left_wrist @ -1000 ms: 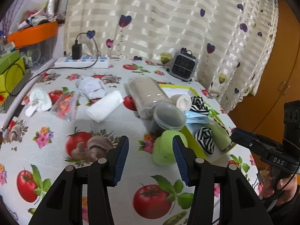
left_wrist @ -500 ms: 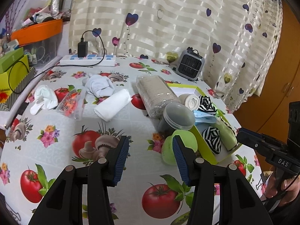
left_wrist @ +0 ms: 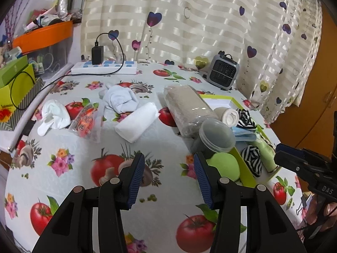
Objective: Organize soft objects
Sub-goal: 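Lift both tools out of the tray back toward the pile, then lower the left tool onto the white folded cloth and close it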
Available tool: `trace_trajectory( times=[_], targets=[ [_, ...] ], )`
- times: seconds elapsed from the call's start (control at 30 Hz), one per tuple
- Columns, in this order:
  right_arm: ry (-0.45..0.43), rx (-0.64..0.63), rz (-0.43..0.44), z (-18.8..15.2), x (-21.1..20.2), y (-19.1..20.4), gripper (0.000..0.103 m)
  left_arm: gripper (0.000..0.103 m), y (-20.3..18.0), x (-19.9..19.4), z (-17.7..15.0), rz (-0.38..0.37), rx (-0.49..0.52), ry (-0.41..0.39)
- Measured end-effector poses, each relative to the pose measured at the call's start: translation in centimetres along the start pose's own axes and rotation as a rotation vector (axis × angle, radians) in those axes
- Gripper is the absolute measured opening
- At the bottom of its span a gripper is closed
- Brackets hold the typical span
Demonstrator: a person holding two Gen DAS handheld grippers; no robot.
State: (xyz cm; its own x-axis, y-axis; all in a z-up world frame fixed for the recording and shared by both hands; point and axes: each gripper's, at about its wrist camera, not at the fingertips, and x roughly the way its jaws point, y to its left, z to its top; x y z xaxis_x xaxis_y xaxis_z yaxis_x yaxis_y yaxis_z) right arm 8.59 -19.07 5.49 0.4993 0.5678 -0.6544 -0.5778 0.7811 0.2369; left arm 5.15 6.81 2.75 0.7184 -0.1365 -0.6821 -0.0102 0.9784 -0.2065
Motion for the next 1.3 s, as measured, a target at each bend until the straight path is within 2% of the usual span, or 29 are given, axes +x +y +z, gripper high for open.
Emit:
trace_trajectory(
  times=[0.67,0.77,1.03,1.3],
  targets=[
    [0.015,-0.044,0.040,2.6,3.0,0.2,0.040,0.048,3.7,7.6,5.3,0.091,0.081,0.048],
    [0.013,-0.040,0.043,2.8,3.3,-0.1,0.040,0.048,3.9,9.5,5.9,0.098,0.105,0.076],
    [0.019,-0.026,0.039,3.1,3.9,-1.0,0.040,0.048,4.1,13.7,5.9,0.100,0.141,0.158],
    [0.021,-0.015,0.039,3.2,4.2,-1.5,0.040,0.048,2.8,14.8,5.8,0.137,0.179,0.153]
  ],
)
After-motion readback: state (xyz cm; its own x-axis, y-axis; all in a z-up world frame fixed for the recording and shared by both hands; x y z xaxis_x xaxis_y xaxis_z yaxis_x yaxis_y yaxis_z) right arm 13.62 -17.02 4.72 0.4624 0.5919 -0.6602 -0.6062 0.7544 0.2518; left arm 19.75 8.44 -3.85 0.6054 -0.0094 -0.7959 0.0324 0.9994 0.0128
